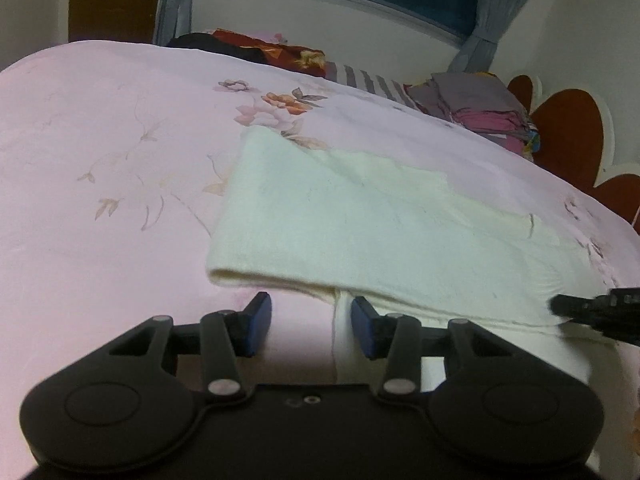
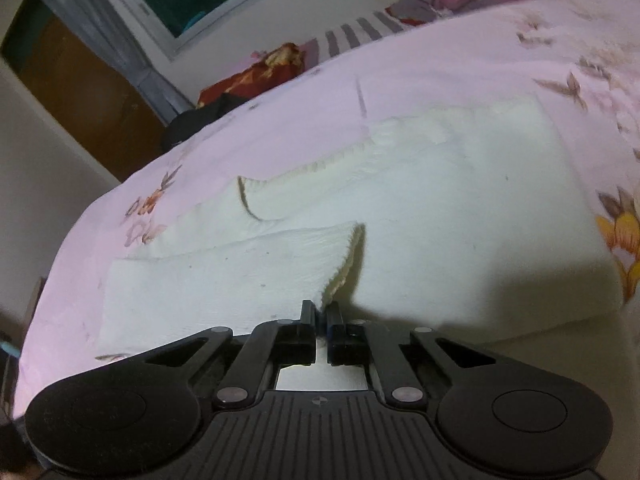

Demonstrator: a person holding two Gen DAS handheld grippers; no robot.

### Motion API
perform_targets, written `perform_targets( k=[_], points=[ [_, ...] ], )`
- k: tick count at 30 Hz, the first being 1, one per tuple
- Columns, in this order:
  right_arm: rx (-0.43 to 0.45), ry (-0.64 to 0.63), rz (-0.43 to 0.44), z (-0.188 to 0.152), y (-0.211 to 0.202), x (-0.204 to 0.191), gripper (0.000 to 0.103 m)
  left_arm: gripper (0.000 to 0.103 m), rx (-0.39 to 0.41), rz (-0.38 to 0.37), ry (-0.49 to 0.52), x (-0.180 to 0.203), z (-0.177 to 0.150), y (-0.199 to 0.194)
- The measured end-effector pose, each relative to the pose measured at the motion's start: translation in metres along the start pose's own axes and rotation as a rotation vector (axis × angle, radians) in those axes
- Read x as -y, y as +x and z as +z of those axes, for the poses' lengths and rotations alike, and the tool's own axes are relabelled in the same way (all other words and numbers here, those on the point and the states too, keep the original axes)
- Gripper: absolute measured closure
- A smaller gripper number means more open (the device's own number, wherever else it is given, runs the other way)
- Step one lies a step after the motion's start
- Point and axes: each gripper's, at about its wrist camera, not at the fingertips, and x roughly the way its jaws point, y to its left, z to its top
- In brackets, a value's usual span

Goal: Fold small clothes

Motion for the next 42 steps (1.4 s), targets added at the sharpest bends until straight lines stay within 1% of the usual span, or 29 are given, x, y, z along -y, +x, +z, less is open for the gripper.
perform_targets(
  k=[2, 5, 7, 9, 12, 16, 22, 25, 28, 29, 31, 34, 36, 38, 39, 40, 41, 42],
  points=[
    [0.06, -0.022, -0.009, 0.004, -0.016, 0.001, 0.099, 0.059, 0.0, 0.029, 0.063, 0.009, 0.001, 0.004],
    [0.197, -0.012, -0.077, 0.015, -0.052, 0.015, 0.1, 0.06, 0.003, 0.054, 0.153, 0.018, 0.0, 0.007],
    [0.241, 0.012, -0.133, 0.018, -0.071, 0.034, 0.1, 0.061, 0.006, 0.048, 0.172, 0.017, -0.002, 0.006],
    [0.215, 0.017, -0.18, 0.019, -0.078, 0.054, 0.099, 0.062, 0.005, 0.038, 0.174, 0.015, -0.002, 0.005],
    [0.193, 0.009, -0.188, 0.015, -0.082, 0.069, 0.099, 0.063, 0.001, 0.033, 0.184, 0.015, -0.001, 0.005],
    [0.2, 0.007, -0.199, 0.008, -0.087, 0.074, 0.099, 0.064, -0.005, 0.033, 0.196, 0.015, 0.0, 0.004],
    [0.211, 0.058, -0.197, 0.01, -0.092, 0.075, 0.099, 0.064, -0.014, 0.03, 0.201, 0.014, 0.001, 0.004],
    [0.205, 0.027, -0.201, 0.006, -0.095, 0.07, 0.099, 0.064, -0.027, 0.028, 0.202, 0.013, 0.004, 0.003],
    [0.175, 0.007, -0.228, 0.004, -0.082, 0.073, 0.099, 0.064, -0.032, 0.019, 0.197, 0.01, 0.005, 0.002],
    [0.18, -0.004, -0.221, 0.004, -0.08, 0.072, 0.099, 0.064, -0.03, 0.019, 0.2, 0.009, 0.005, 0.001],
    [0.198, -0.023, -0.179, 0.007, -0.082, 0.067, 0.099, 0.067, -0.024, 0.01, 0.208, 0.011, 0.003, -0.001],
    [0.236, -0.049, -0.13, 0.015, -0.089, 0.052, 0.099, 0.067, 0.0, -0.027, 0.179, 0.012, 0.003, -0.006],
    [0.256, -0.048, -0.104, 0.022, -0.095, 0.045, 0.099, 0.067, 0.018, -0.026, 0.167, 0.015, 0.002, -0.009],
    [0.262, -0.062, -0.087, 0.028, -0.1, 0.037, 0.099, 0.067, 0.026, -0.016, 0.157, 0.018, 0.001, -0.008],
    [0.264, -0.076, -0.081, 0.03, -0.101, 0.033, 0.099, 0.066, 0.015, 0.005, 0.156, 0.019, 0.001, -0.005],
    [0.263, -0.089, -0.079, 0.032, -0.102, 0.03, 0.099, 0.066, 0.004, 0.036, 0.143, 0.017, 0.002, 0.001],
    [0.259, -0.102, -0.079, 0.033, -0.103, 0.028, 0.099, 0.065, -0.004, 0.049, 0.117, 0.014, 0.003, 0.005],
    [0.258, -0.115, -0.083, 0.033, -0.104, 0.026, 0.099, 0.064, -0.002, 0.045, 0.091, 0.01, 0.004, 0.008]
  ],
)
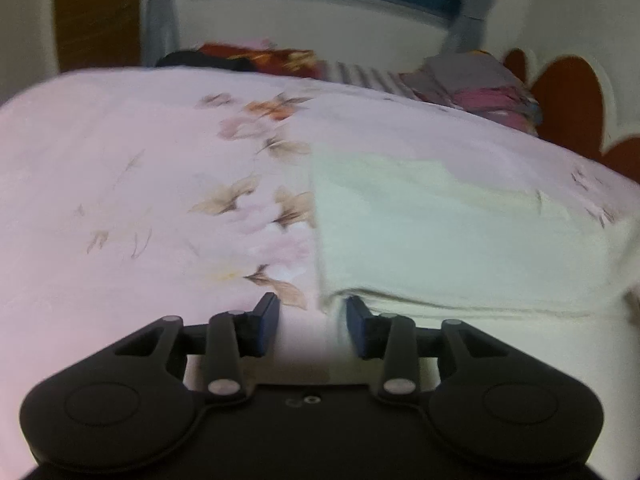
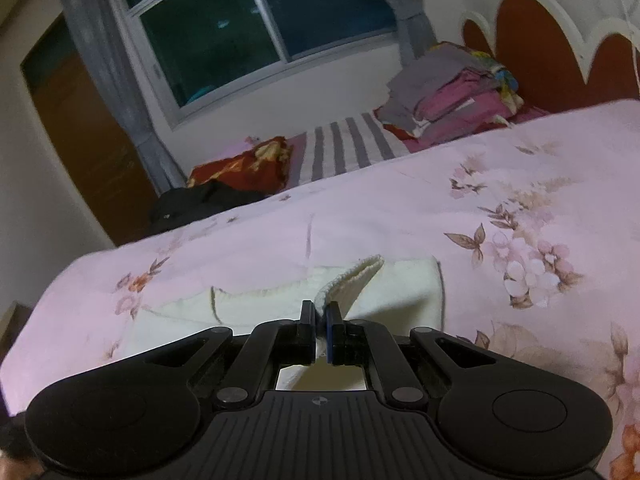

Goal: Fold small clothes

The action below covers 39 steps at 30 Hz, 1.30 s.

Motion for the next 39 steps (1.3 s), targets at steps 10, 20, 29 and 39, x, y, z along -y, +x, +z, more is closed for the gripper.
perform_targets(
  k=[10, 20, 29, 39],
  points=[
    [-0.11, 0.029, -0.134, -0.036, 0.035, 0.052, 0.099, 0.065, -0.011, -0.015, -0.004, -0.004, 0.003, 0.002],
    [-0.132, 0.037, -0.137, -0.049, 0.046, 0.058, 0.099, 0.065, -0.023, -0.029, -0.014, -0.007, 0.004, 0.003],
    [-0.019, -0.01, -0.178, -0.032, 0.014, 0.041, 0.099, 0.06, 0.121, -0.116, 0.169, 0.032, 0.015, -0.04],
    [-0.096, -0.076, -0.205, -0.035, 0.045, 0.029, 0.099, 0.062, 0.016, -0.088, 0.209, 0.048, 0.004, 0.007]
  ],
)
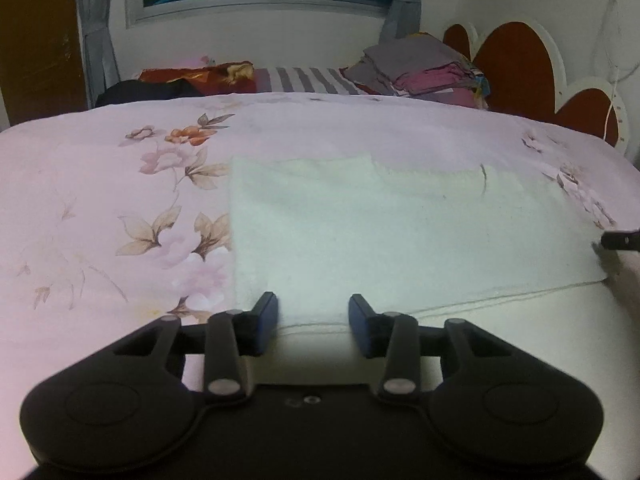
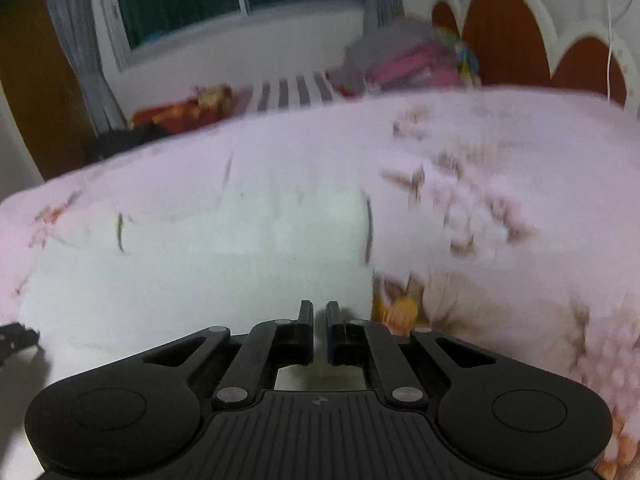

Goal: Fold small clothes

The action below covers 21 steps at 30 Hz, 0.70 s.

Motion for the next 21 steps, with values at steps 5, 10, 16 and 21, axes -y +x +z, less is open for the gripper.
perform_targets(
  k=[5, 10, 16, 21],
  points=[
    [-0.084, 0.053, -0.018, 0.01, 0.024, 0.013, 0.099, 0.059, 0.006, -0.062, -0.062, -0.01, 0.02, -0.009],
    [-0.026, 0.046, 0.027, 0.033, 0.026, 0.007, 0.099, 0.038, 0.08, -0.077, -0.012, -0.006, 0.058, 0.016],
    [-0.039, -0.039, 0.051, 0.046, 0.063, 0.0, 0.099, 0.043, -0.025, -0.045, 0.01, -0.018, 0.079, 0.082],
    [-0.082, -0.003, -0.042, 0.048, 0.082, 0.016, 0.099, 0.041, -0.014, -0.034, 0.032, -0.029, 0.07, 0.079]
  ],
)
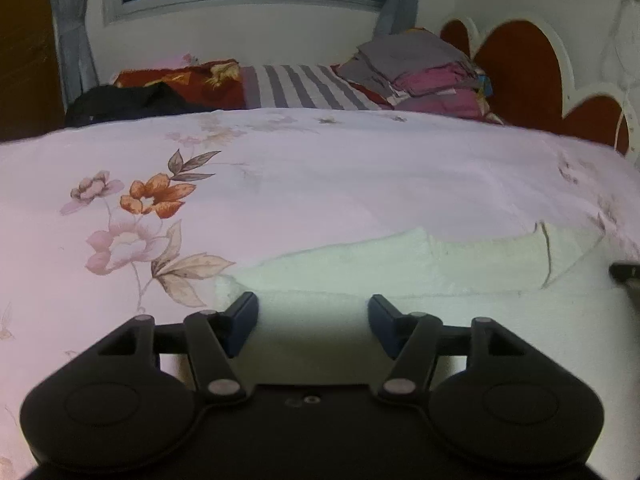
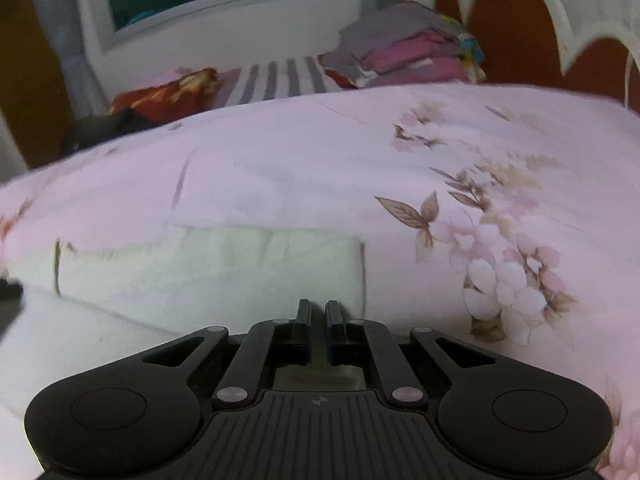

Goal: Fold small clothes

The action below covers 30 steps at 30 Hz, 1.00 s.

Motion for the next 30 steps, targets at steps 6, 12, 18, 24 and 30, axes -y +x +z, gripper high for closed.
perform_targets(
  k=[6, 12, 18, 24, 30],
  points=[
    [0.069, -0.02, 0.092, 0.0, -0.025, -0.044, 0.099, 0.042, 0.083, -0.05, -0.014, 0.029, 0.0, -0.031],
    [0.009, -0.102, 0.221, -0.016, -0.011, -0.115, 0.099, 0.04, 0.07, -0.088, 0.022, 0.075, -0.01, -0.036],
    [0.02, -0.163, 0.184, -0.03, -0.01, -0.108, 0.099, 0.044, 0.024, -0.029, -0.013, 0.042, -0.029, -0.03],
    [0.008, 0.044, 0.02, -0.026, -0.023, -0.013, 0.099, 0.046, 0.03, -0.003, 0.016, 0.026, -0.036, -0.05],
    [0.039, -0.039, 0.093, -0.038, -0.06, -0.039, 0.087, 0.045, 0.065, -0.059, 0.023, 0.059, -0.046, -0.075]
  ],
)
